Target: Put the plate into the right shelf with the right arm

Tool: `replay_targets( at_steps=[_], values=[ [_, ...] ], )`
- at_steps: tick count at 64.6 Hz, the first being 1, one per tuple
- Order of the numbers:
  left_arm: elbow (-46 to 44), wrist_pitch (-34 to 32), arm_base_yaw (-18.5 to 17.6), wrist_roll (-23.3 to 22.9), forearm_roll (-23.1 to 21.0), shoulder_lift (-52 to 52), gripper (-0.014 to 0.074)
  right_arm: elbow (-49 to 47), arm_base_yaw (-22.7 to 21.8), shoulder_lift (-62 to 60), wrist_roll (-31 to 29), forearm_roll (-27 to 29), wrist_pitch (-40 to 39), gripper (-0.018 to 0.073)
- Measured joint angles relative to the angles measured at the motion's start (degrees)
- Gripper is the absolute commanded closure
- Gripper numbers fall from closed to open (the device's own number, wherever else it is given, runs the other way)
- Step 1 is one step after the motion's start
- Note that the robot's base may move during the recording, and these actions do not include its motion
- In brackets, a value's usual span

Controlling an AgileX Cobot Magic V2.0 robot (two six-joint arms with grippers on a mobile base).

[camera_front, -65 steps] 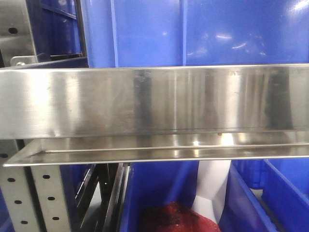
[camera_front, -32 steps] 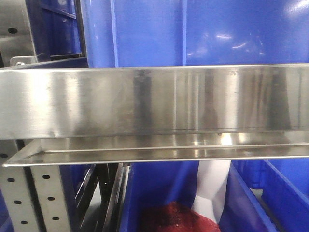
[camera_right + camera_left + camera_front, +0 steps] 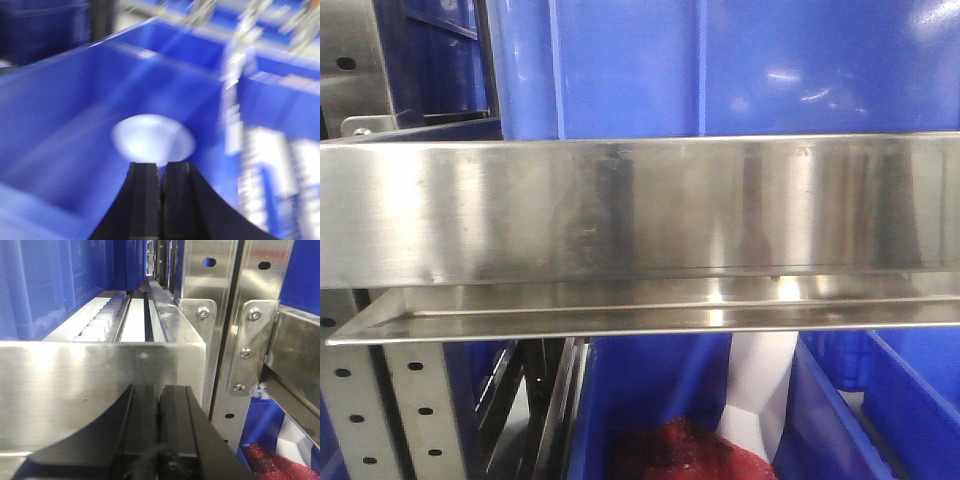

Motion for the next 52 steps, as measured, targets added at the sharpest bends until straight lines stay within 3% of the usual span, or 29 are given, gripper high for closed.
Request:
replay_targets(
  at_steps=[23, 39, 52],
  values=[
    [0.00, 0.00, 0.00, 0.00, 0.00, 0.00, 0.0643, 19.28, -9.46, -18.46, 0.00, -1.16, -19.09, 0.0505],
    [0.00, 0.00, 0.00, 0.00, 0.00, 0.00, 0.0643, 39.94, -14.41, -31.32, 0.00, 11.00, -35.45, 0.0505],
    [0.00, 0.00, 0.00, 0.00, 0.00, 0.00, 0.0643, 56.14, -16.02, -39.30, 0.00, 12.15, -41.39, 0.0505]
  ],
)
